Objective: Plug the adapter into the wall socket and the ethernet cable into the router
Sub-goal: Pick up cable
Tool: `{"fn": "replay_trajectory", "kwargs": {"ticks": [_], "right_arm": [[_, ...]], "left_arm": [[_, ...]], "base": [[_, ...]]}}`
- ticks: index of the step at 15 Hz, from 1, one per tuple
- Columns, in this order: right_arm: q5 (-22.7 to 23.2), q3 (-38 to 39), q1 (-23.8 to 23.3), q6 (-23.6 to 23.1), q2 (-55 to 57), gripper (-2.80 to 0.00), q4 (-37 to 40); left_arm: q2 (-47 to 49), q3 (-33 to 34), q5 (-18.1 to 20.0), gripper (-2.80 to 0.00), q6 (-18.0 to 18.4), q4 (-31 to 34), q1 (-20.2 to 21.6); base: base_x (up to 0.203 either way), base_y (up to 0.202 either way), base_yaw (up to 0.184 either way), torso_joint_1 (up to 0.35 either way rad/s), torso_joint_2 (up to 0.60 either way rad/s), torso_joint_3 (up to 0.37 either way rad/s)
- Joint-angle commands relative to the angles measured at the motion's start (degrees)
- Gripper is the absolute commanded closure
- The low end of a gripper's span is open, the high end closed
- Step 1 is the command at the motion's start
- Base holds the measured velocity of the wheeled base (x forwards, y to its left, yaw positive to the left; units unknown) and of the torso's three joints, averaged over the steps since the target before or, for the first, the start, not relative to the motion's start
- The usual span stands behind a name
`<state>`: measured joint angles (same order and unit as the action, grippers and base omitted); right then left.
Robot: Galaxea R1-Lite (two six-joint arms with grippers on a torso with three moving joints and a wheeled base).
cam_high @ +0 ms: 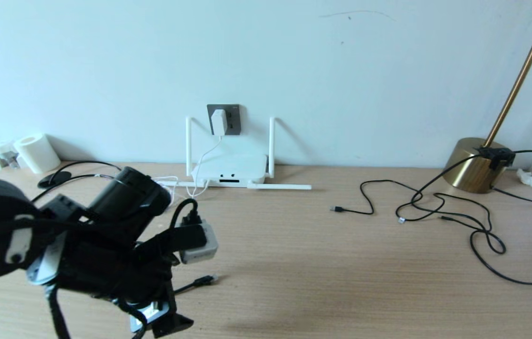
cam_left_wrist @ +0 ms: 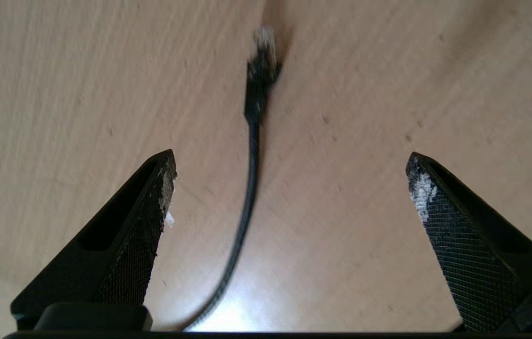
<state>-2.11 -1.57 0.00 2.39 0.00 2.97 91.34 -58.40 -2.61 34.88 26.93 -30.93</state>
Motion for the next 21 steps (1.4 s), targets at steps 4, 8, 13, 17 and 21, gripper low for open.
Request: {"fn": "replay_trajectory", "kwargs": {"ticks": [4,8,13,17,21], "right_arm": [[0.00,-0.01,0.00,-0.02,-0.01,0.00,0.01],[0.00,-0.01,0.00,0.01,0.00,0.00,0.01],[0.00,-0.01,0.00,-0.02,0.00,0.00,0.01],[0.00,-0.01,0.00,0.02,0.00,0.00,0.01],[0.00,-0.01,0.00,0.00,-0.05,0.00,0.01]], "left_arm": [[7.63,-4.00,-0.32,-2.80,3.29,-0.65,1.15],[8.88,-5.44,0.28,-2.80,7.81,-0.55,4.04],[10.96,-8.54,2.24,-2.80,10.21,0.23,6.08],[11.84,-9.36,3.82,-2.80,11.15,0.40,6.14],[12.20,-9.37,4.19,-2.80,11.72,1.39,6.23]], "base": [[0.000,0.000,0.000,0.000,0.00,0.000],[0.000,0.000,0.000,0.000,0.00,0.000],[0.000,0.000,0.000,0.000,0.00,0.000],[0.000,0.000,0.000,0.000,0.00,0.000],[0.000,0.000,0.000,0.000,0.00,0.000]]}}
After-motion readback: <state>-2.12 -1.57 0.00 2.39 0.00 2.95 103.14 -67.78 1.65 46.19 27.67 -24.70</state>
